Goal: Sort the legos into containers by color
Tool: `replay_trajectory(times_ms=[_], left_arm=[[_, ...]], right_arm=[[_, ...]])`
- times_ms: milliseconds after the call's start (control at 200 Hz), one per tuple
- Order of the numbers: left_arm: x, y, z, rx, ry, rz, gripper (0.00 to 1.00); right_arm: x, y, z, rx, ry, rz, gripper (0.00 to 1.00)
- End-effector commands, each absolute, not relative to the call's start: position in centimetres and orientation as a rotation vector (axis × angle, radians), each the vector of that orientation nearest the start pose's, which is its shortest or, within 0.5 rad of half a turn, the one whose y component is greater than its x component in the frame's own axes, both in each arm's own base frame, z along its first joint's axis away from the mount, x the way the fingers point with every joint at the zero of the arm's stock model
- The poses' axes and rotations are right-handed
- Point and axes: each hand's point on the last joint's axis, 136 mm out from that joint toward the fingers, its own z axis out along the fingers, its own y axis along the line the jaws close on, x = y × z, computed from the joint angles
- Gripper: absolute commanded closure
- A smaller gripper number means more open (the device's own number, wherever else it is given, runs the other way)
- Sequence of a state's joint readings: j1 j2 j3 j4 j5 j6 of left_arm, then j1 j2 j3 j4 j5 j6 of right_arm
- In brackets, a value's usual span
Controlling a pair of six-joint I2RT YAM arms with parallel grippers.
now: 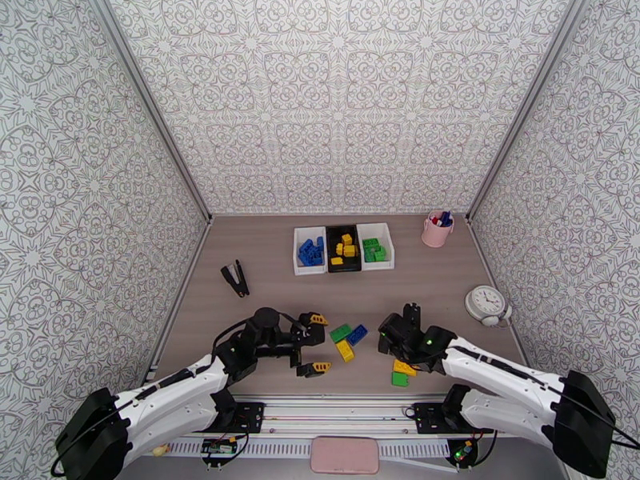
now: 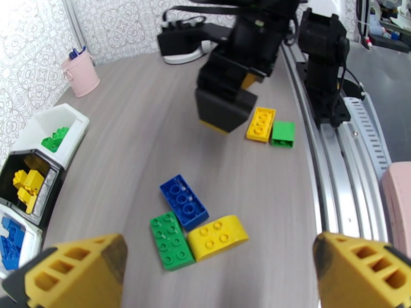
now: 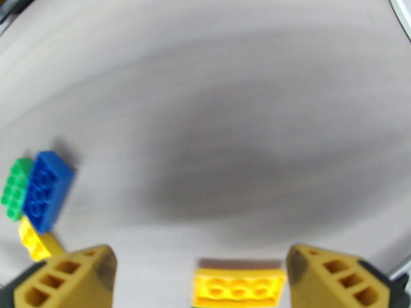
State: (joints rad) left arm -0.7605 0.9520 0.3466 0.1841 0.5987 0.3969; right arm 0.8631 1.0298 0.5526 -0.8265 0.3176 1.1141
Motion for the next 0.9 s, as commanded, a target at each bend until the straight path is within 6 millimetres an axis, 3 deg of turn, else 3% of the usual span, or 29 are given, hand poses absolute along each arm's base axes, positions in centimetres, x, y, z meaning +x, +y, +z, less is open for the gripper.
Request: replay_trajectory(times_ms=[0, 140, 365, 630, 895], left_arm=[[15.1, -27.7, 15.5, 1.407, 1.414, -0.832, 0.0], [15.3, -27.6, 15.5, 1.402, 1.416, -0.832, 0.0], [15.4, -27.6, 15.6, 1.398, 1.417, -0.831, 0.0], [15.4, -27.5, 15.7, 1.394, 1.417, -0.829, 0.0], [15.9, -27.6, 15.9, 1.338, 1.461, -0.867, 0.0]], right_arm=[[14.3, 9.6, 4.1, 0.498, 2.768, 0.023, 0.07], [13.7, 9.5, 3.7, 0.512, 2.81, -0.028, 0.03], [14.1, 11.4, 2.4, 0.456, 2.869, 0.006, 0.03], [14.0, 12.5, 0.9, 0.436, 2.901, 0.061, 0.13], [13.8, 12.2, 0.6, 0.409, 2.918, 0.022, 0.29]])
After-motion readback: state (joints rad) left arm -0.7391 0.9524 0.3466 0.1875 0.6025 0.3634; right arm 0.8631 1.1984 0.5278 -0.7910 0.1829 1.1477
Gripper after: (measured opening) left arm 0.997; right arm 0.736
